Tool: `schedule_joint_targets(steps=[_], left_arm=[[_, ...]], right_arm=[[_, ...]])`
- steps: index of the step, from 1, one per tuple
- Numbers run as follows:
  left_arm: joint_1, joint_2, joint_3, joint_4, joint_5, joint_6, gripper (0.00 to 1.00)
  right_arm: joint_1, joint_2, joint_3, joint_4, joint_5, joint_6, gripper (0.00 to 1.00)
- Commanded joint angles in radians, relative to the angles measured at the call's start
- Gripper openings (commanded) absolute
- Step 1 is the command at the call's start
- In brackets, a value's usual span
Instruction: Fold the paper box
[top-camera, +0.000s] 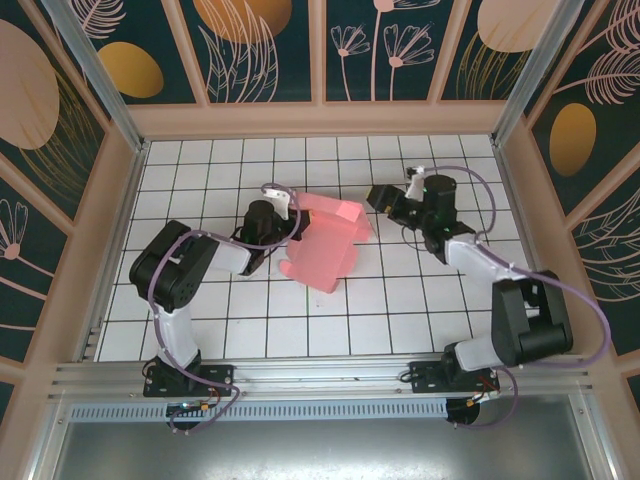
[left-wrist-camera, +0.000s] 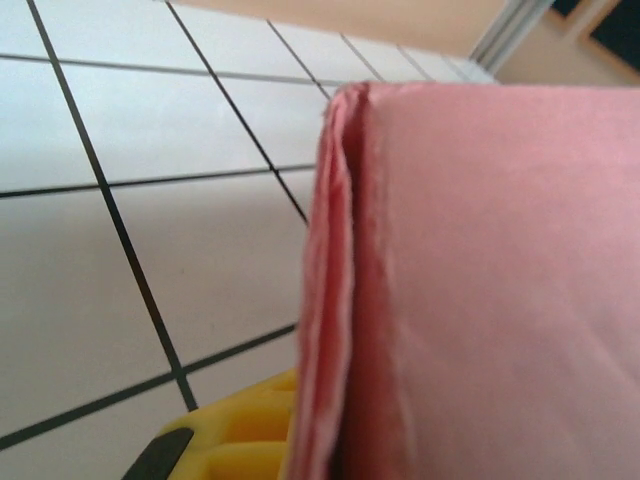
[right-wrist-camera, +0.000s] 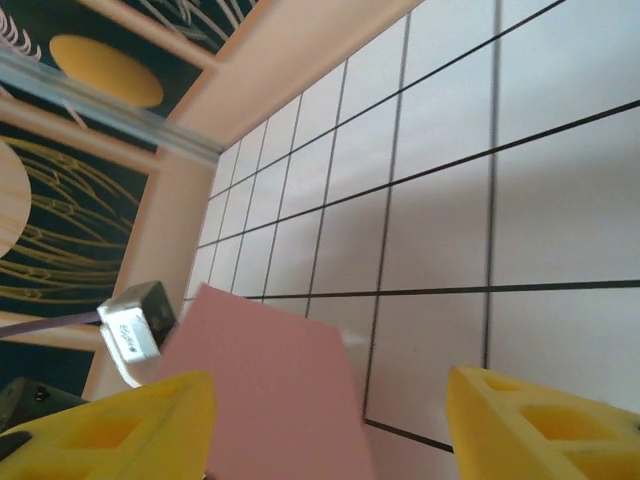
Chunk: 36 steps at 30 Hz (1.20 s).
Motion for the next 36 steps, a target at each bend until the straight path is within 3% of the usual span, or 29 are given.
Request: schedule_joint_targets(steps=[1,7,12,15,22,36], left_arm=[[0.007,-0.051,0.013,0.095,-0.041,-0.182,0.00],[0.005,-0.040,0.038,0.205,-0.078,-0.429,0.00],[0.005,-0.015,0.057,0.273,-0.044,-0.501,0.00],[0.006,-0.019,0.061,0.283,-0.023,-0.509,0.00],[0.006,-0.040,0.030,0.311,-0.004,-0.501,0.00],[0.005,-0.019,0.026,0.342,0.023,-0.488,0.00]], right_arm=[[-0.052,-0.085,-0.097,0.046,0.033,0.050,0.62],[-0.105,-0.180,-0.233,0.151,-0.015,0.090,0.61],[-0.073,-0.148,-0.274,0.398,-0.142,0.259,0.59],[-0.002,-0.115,-0.240,0.466,-0.137,0.308,0.59],[0.132,-0.105,-0.161,0.439,-0.072,0.292,0.59],[0.169,-0.069,-0.049,0.448,-0.062,0.317,0.56]])
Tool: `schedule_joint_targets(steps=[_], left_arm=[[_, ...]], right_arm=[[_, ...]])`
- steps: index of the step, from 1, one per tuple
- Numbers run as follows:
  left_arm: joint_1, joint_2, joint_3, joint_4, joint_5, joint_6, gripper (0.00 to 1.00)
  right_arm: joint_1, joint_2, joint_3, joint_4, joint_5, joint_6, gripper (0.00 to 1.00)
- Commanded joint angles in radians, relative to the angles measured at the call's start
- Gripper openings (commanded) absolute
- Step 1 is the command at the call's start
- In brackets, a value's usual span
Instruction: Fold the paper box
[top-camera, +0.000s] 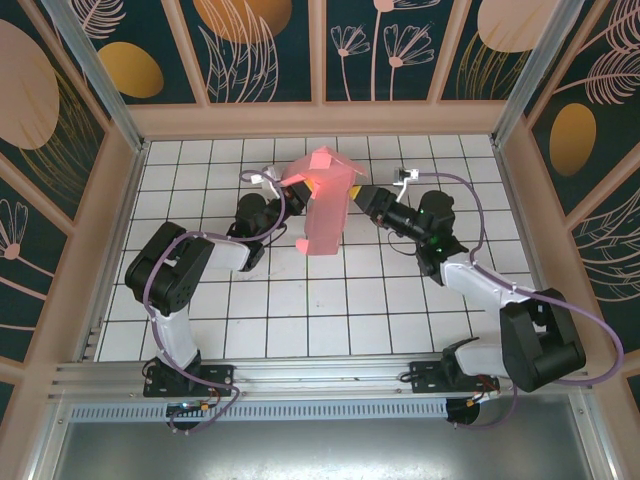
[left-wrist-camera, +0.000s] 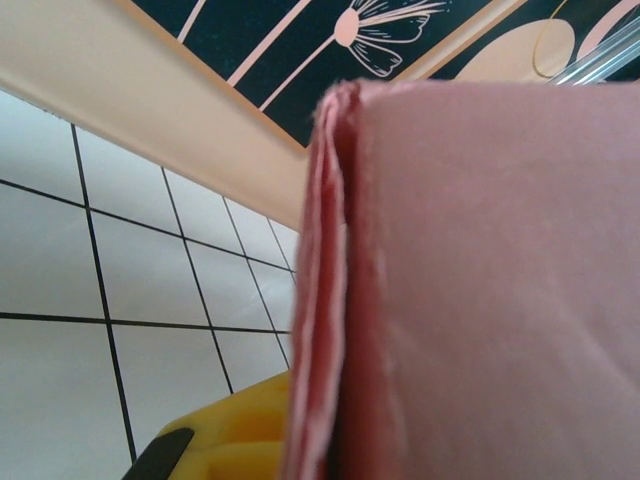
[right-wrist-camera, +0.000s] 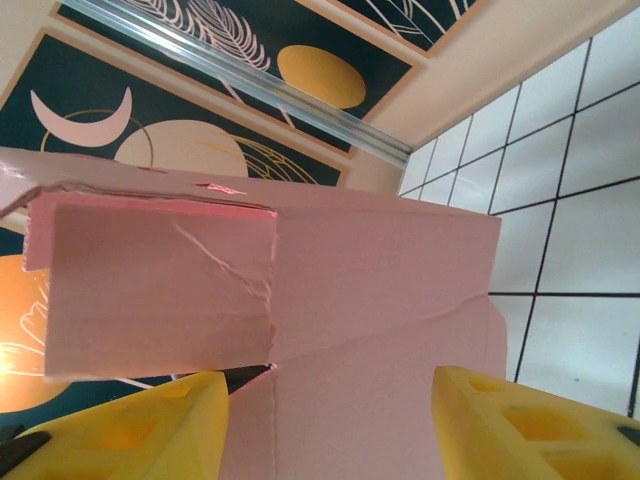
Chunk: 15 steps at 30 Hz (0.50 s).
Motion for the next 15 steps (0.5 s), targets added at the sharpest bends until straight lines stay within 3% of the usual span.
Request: schedule_joint_targets(steps=[1,8,15], left_arm=[[0.004,0.006,-0.008,0.057,0.019,-0.001,0.00],[0.004,-0.003,-0.010,0.054,0.011,-0.010,0.00],[0.005,0.008,0.002,0.048,0.009,-0.014,0.00]], right_arm=[[0.010,0.021,0.048,0.044,0.004,0.002,0.56],[-0.014,0.017,0.027,0.023,0.071,-0.007,0.55],[-0.051,-0.020,0.013,0.037,0.048,-0.002,0.55]])
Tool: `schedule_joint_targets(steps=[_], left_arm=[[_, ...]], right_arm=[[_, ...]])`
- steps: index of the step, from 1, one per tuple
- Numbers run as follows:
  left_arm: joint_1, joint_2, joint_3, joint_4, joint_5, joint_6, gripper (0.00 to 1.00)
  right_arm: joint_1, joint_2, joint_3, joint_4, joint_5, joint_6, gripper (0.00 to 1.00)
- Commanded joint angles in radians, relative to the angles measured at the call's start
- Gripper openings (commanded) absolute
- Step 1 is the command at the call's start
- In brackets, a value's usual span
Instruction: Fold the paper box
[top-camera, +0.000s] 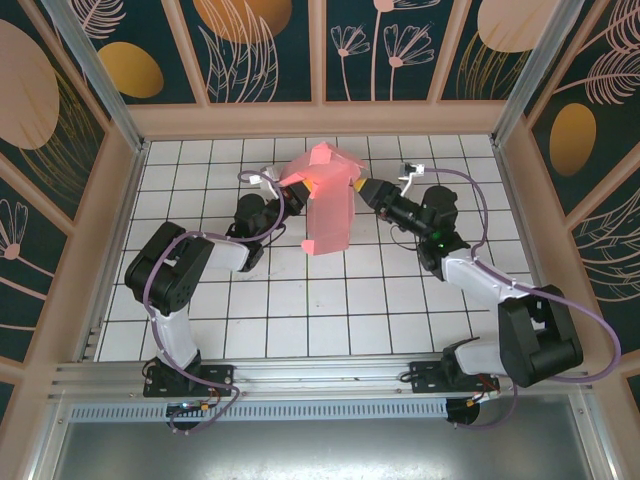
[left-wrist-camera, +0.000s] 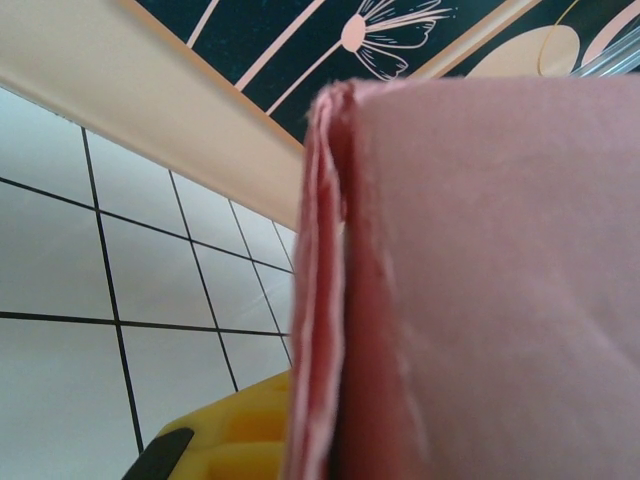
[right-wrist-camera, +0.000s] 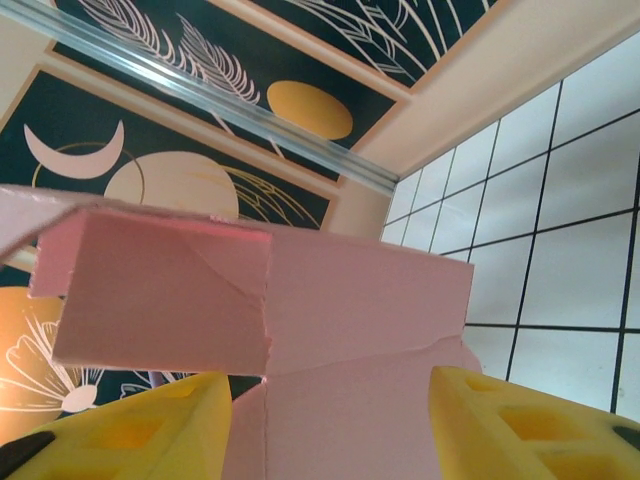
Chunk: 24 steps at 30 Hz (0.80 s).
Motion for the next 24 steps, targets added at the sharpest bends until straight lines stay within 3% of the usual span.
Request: schedule_joint_targets(steps=[1,14,24], left_arm=[[0.000,0.011,0.011,0.046,0.015,-0.013,0.00],[-0.001,0.014,0.023,0.032,0.018,-0.010,0.00],[0.000,0.020,0.028,0.018,0.024,-0.010,0.00]], right_arm=[[-0.009,-0.034,-0.001,0.034,0.018,-0.005,0.55],[0.026,0.030,0.052,0.030,-0.025,-0.010,0.54],[0.049,0.071,0.068,0.052,-0.041,-0.010,0.43]])
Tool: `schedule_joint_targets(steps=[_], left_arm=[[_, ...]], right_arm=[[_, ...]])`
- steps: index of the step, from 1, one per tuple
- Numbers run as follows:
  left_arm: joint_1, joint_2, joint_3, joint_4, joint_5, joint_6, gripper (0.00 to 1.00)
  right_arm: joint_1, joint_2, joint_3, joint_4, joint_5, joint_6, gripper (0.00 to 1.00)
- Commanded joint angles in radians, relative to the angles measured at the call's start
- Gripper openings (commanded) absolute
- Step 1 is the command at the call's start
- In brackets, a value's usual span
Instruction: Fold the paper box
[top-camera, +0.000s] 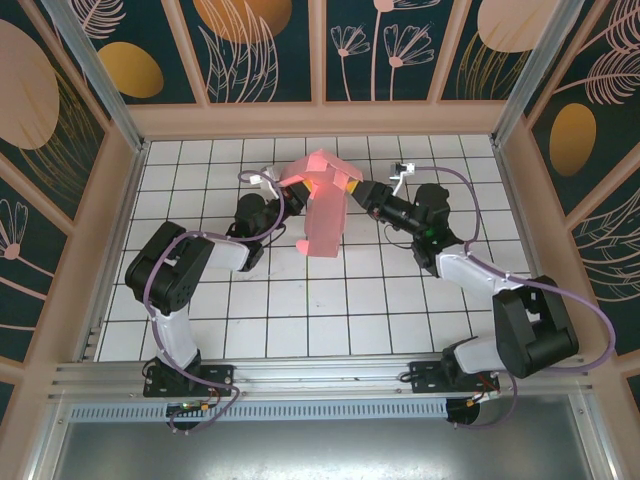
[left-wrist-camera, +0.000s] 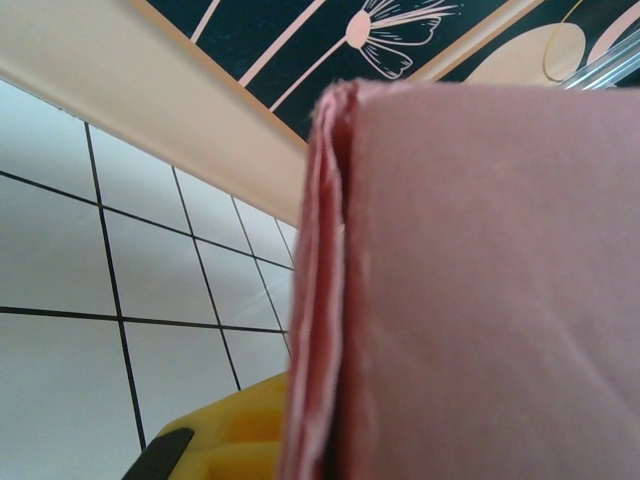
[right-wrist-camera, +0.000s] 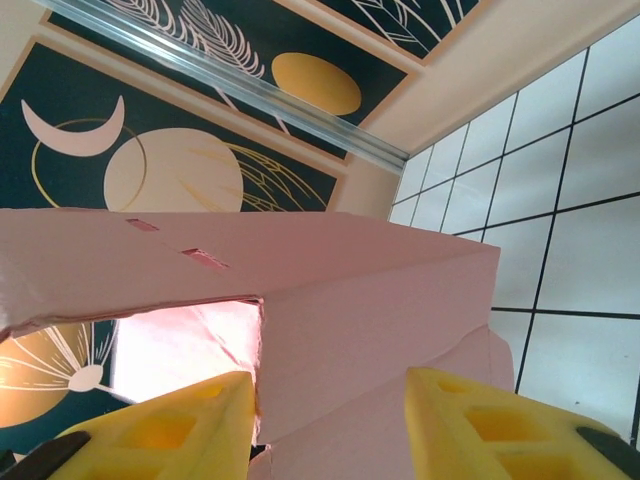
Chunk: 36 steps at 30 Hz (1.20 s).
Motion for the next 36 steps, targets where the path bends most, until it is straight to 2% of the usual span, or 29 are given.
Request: schedule_joint_targets(steps=[1,15,19,23,30,33,36], left_arm=[[-0.001,0.017,0.023,0.026,0.022,-0.004,0.00],[-0.001,0.019,0.023,0.025,0.021,-0.008,0.00],[-0.001,0.018,0.018,0.023,0.019,-0.005,0.00],[-0.001,0.014,0.013,0.016,0.015,0.002,0.00],[-0.001,0.006,0.011,-0.018,0.002,0.032,0.00],[-0.001,0.007,0.012,-0.025,0.000,0.036,0.00],[-0.001,0.011,0.014,-0.027,0.001,0.035,0.00]], right_arm=[[0.010,0.015,0.036,0.040,-0.017,-0.013,0.43],[0.004,-0.012,0.024,0.066,-0.009,-0.031,0.46],[0.011,0.012,0.044,0.033,-0.012,-0.041,0.38],[0.014,0.016,0.048,-0.001,0.010,-0.055,0.26],[0.018,0.003,0.064,-0.125,0.059,-0.124,0.14],[0.020,-0.001,0.064,-0.136,0.069,-0.134,0.04],[0.020,-0.001,0.066,-0.137,0.074,-0.139,0.03]])
